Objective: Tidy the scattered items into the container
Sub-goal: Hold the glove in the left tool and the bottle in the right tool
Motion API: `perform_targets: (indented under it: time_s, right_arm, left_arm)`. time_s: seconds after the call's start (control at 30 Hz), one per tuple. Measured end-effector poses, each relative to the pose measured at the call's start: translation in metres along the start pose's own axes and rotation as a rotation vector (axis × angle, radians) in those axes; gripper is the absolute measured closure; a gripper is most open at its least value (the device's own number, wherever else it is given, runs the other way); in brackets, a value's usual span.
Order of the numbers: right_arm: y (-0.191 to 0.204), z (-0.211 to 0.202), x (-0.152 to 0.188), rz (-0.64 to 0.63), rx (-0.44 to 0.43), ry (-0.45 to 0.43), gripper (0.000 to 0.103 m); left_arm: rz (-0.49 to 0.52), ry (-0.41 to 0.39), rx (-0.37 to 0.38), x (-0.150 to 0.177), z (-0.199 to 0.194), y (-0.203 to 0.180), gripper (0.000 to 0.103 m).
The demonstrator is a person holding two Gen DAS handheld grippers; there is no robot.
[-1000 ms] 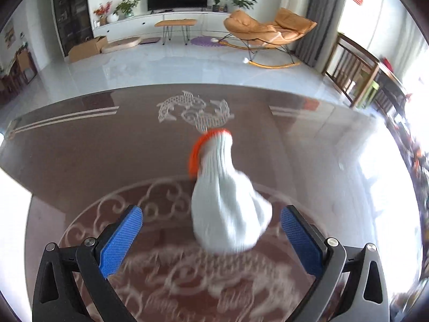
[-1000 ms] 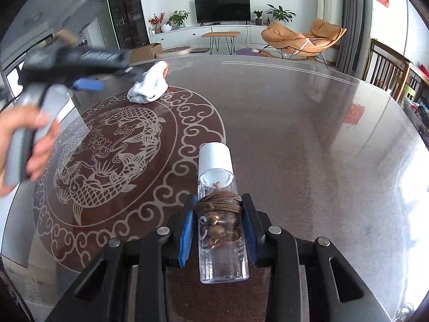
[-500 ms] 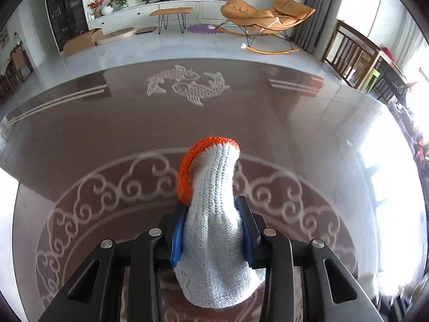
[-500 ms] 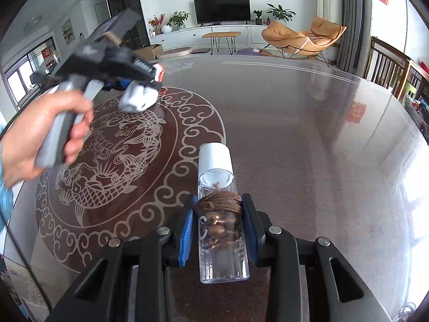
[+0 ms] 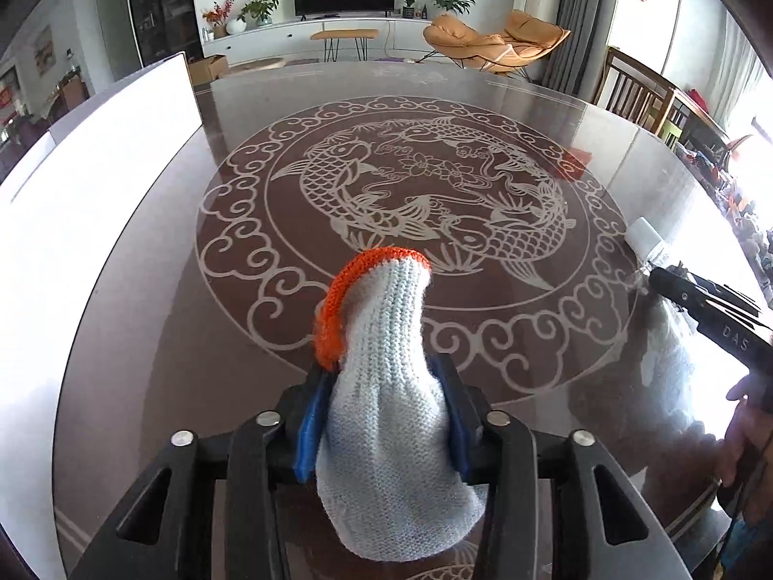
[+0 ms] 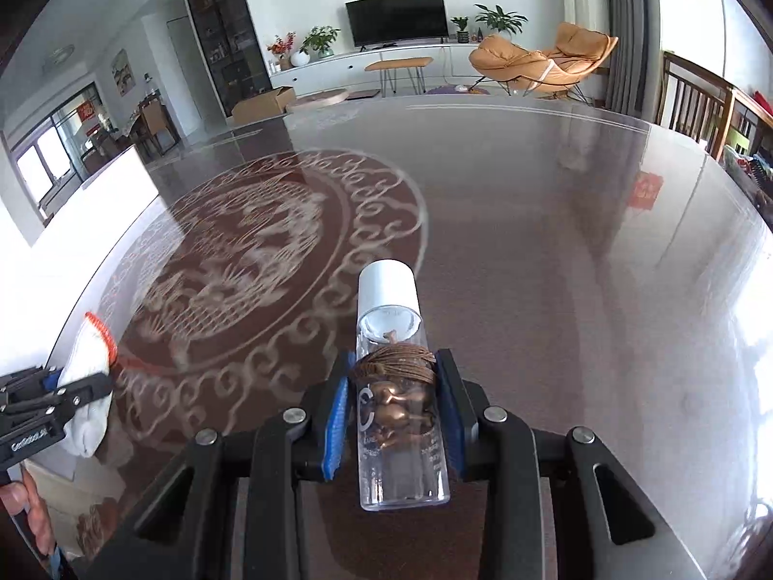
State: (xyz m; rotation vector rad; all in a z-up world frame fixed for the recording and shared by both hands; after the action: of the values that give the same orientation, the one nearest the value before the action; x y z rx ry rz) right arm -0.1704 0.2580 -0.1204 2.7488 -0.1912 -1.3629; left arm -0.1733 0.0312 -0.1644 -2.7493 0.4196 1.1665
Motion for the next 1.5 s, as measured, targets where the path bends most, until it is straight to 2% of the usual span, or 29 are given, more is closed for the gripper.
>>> perform_targets:
  time_s: [0.03, 0.1, 0.2, 0.33, 0.87, 1.2, 1.5]
  right_arm:
    - [0.008, -0.003, 0.004, -0.021, 0.008, 0.003, 0.067]
    - [0.017, -0.005, 0.009, -0.063, 0.036, 0.009, 0.067]
    - [0.026, -0.002, 0.012, -0.111, 0.050, 0.019, 0.059]
    - [0.028, -0.003, 0.014, -0.115, 0.044, 0.020, 0.056]
    - [0.027, -0.003, 0.018, -0.116, 0.045, 0.020, 0.054]
    - [0.025, -0.006, 0.018, -0.056, -0.023, 0.012, 0.048]
    - [0.036, -0.002, 0.019, -0.128, 0.029, 0.025, 0.047]
  left_arm:
    - [0.005, -0.003, -0.024, 0.002, 0.000, 0.001, 0.024]
    - [-0.005, -0.017, -0.063, 0.004, 0.001, 0.007, 0.012]
    - [-0.037, -0.013, -0.052, 0.002, 0.004, 0.012, 0.010]
    - [-0.034, -0.006, -0.049, 0.004, 0.006, 0.015, 0.001]
    - [-0.034, -0.003, -0.044, 0.005, 0.008, 0.012, 0.000]
    - [-0.034, -0.003, -0.041, 0.003, 0.009, 0.010, 0.000]
    - [-0.033, -0.003, -0.039, 0.003, 0.010, 0.010, 0.000]
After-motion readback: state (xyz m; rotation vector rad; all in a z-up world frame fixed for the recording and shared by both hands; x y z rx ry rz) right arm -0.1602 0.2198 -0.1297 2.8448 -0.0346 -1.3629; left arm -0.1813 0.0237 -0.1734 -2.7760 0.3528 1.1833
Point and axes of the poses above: each gripper's, at about its wrist camera, not at the fingertips, and z roughly the way its jaws point, y to its left, x to its underside, the point moved 7 cm from there along z, roughly the way its jaws point, and after that the axes turned 13 degrees about -y, right-handed, at the moved point
